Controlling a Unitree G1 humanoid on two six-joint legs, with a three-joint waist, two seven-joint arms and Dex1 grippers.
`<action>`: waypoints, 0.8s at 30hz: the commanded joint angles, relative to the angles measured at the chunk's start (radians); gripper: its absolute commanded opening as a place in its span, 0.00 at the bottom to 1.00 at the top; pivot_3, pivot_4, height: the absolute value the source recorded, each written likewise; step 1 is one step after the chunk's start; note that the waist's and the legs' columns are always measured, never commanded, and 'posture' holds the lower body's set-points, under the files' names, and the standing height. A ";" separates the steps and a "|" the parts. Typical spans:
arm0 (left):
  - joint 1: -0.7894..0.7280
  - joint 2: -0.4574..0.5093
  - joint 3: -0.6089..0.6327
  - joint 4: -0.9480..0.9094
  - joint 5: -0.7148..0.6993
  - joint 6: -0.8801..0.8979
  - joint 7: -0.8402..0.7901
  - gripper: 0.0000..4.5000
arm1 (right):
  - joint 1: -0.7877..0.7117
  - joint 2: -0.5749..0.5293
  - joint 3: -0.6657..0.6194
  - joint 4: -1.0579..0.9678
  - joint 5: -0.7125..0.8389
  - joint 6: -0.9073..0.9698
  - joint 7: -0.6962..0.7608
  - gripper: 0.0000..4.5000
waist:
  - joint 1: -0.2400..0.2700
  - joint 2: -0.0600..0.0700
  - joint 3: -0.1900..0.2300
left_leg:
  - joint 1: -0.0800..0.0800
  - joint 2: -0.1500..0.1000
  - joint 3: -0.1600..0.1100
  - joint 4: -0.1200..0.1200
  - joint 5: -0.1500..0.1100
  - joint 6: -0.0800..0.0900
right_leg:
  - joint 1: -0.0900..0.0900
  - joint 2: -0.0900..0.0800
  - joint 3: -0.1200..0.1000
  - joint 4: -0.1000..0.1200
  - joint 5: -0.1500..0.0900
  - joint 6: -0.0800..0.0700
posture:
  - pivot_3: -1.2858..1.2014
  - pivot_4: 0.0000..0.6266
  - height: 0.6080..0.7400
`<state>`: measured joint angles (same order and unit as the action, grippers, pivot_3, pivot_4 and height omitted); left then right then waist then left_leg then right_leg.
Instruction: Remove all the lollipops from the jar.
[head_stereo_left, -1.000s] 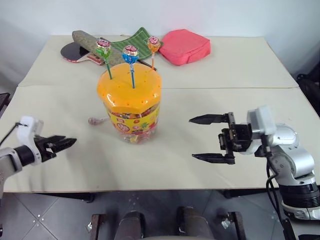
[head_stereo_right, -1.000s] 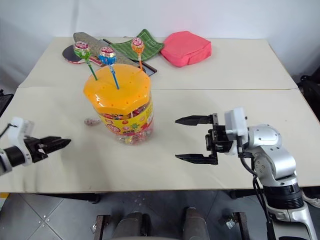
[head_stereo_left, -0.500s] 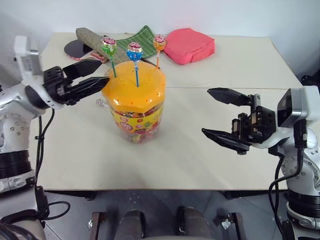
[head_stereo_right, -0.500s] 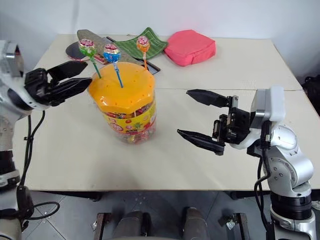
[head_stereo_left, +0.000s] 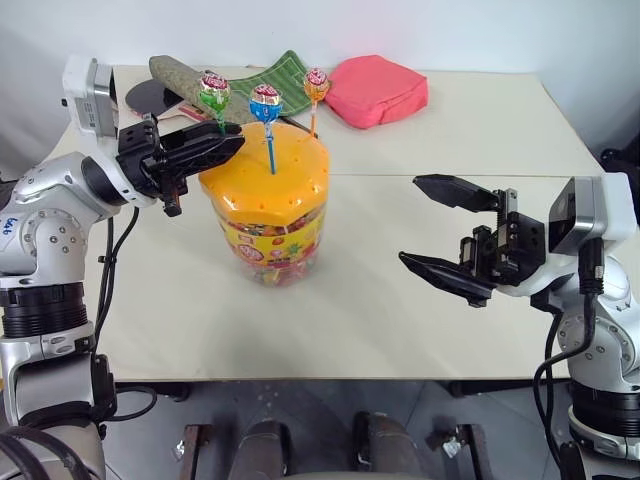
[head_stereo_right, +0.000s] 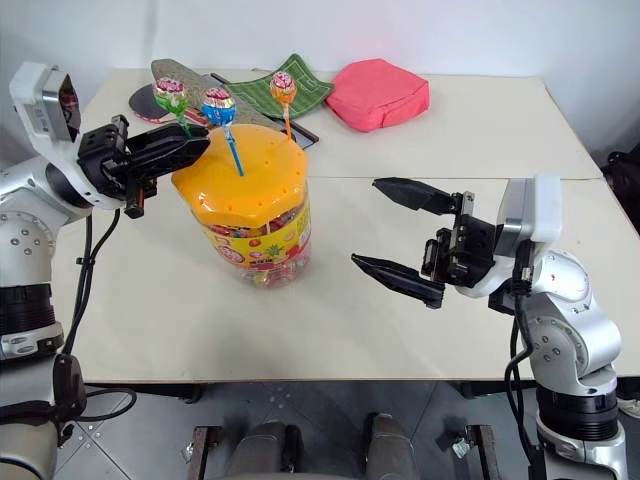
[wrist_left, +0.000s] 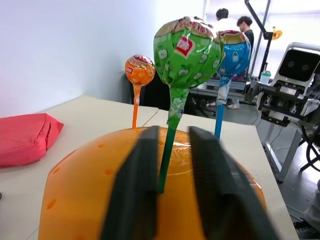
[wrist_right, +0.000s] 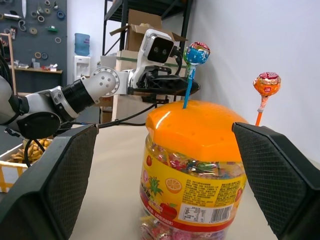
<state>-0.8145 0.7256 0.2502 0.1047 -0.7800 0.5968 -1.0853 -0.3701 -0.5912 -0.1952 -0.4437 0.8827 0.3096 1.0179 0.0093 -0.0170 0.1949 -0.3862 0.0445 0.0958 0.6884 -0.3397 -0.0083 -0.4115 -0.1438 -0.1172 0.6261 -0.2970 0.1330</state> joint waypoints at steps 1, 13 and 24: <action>-0.040 -0.004 0.031 0.009 -0.011 -0.011 0.010 0.01 | -0.012 0.010 -0.001 -0.021 -0.002 -0.022 0.002 1.00 | 0.002 0.000 0.000 | 0.000 0.000 0.000 0.000 0.000 0.000 | 0.000 0.000 0.000 0.000 0.000 0.000 | 0.52 0.24 1.00; 0.028 0.177 0.280 0.139 -0.160 0.284 0.217 0.01 | -0.102 0.049 0.088 0.064 -0.024 -0.040 0.130 1.00 | -0.031 0.000 0.000 | 0.001 0.000 -0.001 -0.001 0.000 0.000 | 0.000 0.000 0.000 0.002 0.000 0.000 | 0.52 0.24 1.00; 0.834 0.244 0.379 -0.131 0.067 0.395 0.384 0.01 | -0.124 -0.020 0.223 0.198 -0.215 -0.119 0.353 1.00 | -0.026 -0.004 -0.001 | 0.003 0.003 0.001 -0.005 -0.001 -0.002 | -0.001 0.001 0.001 0.001 -0.001 -0.001 | 0.52 0.24 1.00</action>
<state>0.0123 0.9554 0.5892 0.0429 -0.7370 1.0243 -0.7162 -0.4909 -0.5987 0.0242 -0.2433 0.6960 0.2320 1.3366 -0.0165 -0.0210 0.1938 -0.3833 0.0471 0.0958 0.6843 -0.3404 -0.0100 -0.4121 -0.1426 -0.1159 0.6270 -0.2978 0.1315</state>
